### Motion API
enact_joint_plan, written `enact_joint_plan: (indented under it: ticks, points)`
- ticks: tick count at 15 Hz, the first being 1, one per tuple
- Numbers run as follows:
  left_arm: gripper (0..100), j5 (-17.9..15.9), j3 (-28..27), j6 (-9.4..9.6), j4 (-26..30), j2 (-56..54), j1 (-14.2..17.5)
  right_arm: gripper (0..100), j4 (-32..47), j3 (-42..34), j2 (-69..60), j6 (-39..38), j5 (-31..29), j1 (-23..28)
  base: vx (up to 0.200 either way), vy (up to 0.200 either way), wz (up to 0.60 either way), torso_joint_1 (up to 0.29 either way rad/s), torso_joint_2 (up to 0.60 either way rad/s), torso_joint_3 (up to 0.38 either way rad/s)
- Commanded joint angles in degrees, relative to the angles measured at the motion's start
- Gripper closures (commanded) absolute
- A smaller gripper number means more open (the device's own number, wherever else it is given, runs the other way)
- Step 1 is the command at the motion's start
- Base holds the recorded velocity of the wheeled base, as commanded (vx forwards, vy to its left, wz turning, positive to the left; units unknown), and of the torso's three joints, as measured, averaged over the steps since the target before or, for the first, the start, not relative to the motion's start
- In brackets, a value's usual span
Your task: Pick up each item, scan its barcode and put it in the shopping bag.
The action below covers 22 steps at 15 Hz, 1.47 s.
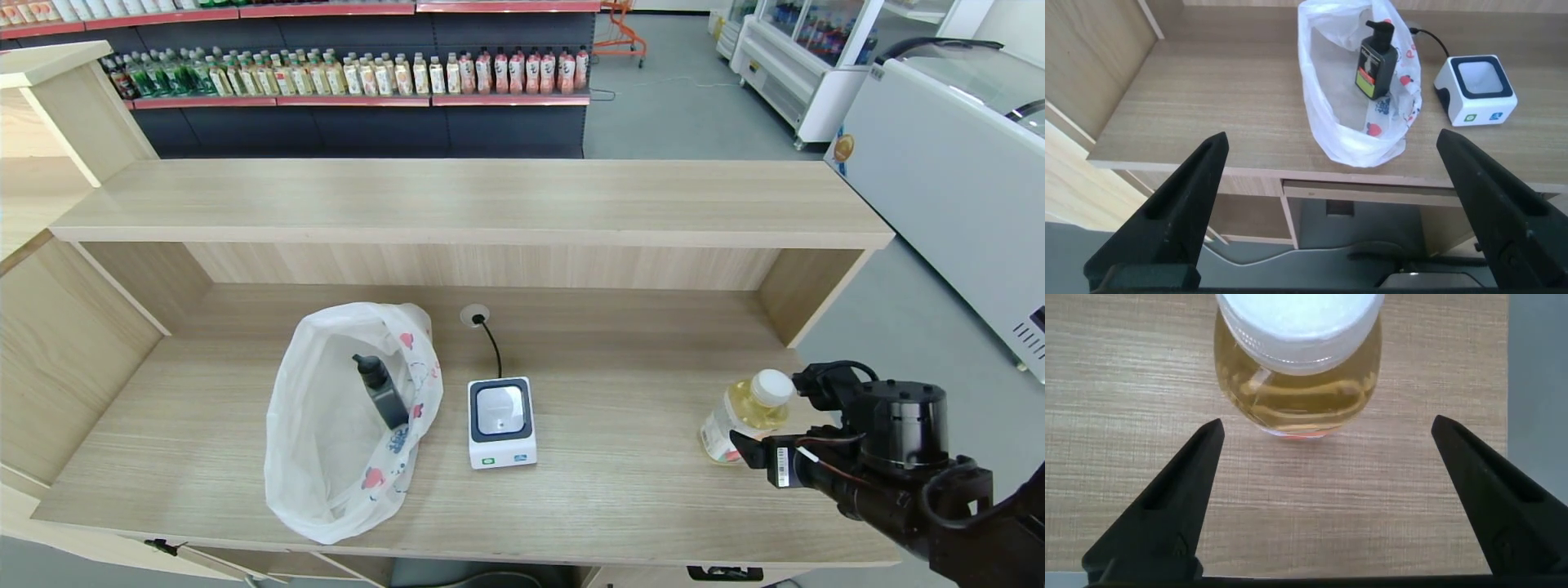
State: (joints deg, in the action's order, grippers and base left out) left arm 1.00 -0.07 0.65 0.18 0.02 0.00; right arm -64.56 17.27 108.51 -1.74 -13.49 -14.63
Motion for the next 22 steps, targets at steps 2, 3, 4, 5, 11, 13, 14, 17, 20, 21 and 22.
enact_joint_plan:
  ticks: [2,3,4,5,11,13,14,17,20,21,22]
  points:
    - [0,0.06,0.07,0.06,-0.01,-0.02,0.00,0,-1.27,1.97,4.26,-0.01,0.58,-0.49,0.000,0.000,0.00,0.000,0.00,0.000]
    - [0,-0.03,-0.01,-0.03,-0.01,-0.02,0.00,0,-1.80,2.68,4.96,-0.01,0.58,-0.66,0.000,0.000,0.00,0.000,0.00,0.000]
    - [0,-0.03,-0.01,0.06,-0.01,-0.02,0.00,0,-3.55,3.91,6.72,-0.10,0.58,-1.28,0.000,0.000,0.00,0.000,0.00,0.000]
    - [0,0.06,0.07,-0.03,-0.01,-0.02,0.00,0,-5.05,4.79,7.95,-0.01,0.58,-1.72,0.000,0.000,0.00,0.000,0.00,0.000]
    - [0,0.06,-0.01,0.06,-0.01,-0.02,0.00,0,-6.72,10.41,12.87,2.01,0.93,-2.95,0.000,0.000,0.00,0.000,0.00,0.000]
    - [0,-0.03,-0.01,0.06,-0.01,-0.02,0.00,0,-6.72,11.03,13.48,2.27,1.01,-2.95,0.000,0.000,0.00,0.000,0.00,0.000]
    - [0,0.06,0.07,-0.03,-0.01,-0.02,0.00,0,-6.72,11.11,13.92,2.89,1.54,-2.86,0.000,0.000,0.00,0.000,0.00,0.000]
    - [0,0.06,-0.01,-0.03,-0.01,-0.02,0.00,100,-10.06,11.03,15.24,3.59,2.95,-3.04,0.000,0.000,0.00,0.000,0.00,0.000]
    - [0,-0.03,-0.01,0.06,-0.01,-0.02,0.00,100,-10.23,10.85,15.15,4.91,2.95,-3.21,0.000,0.000,0.00,0.000,0.00,0.000]
    - [0,0.06,-0.01,-0.03,-0.01,-0.02,0.00,100,-10.23,10.76,15.15,5.35,2.95,-3.21,0.000,0.000,0.00,0.000,0.00,0.000]
    - [0,-0.03,-0.01,0.06,-0.01,-0.02,0.00,100,-10.23,10.68,15.24,6.40,2.95,-3.30,0.000,0.000,0.00,0.000,0.00,0.000]
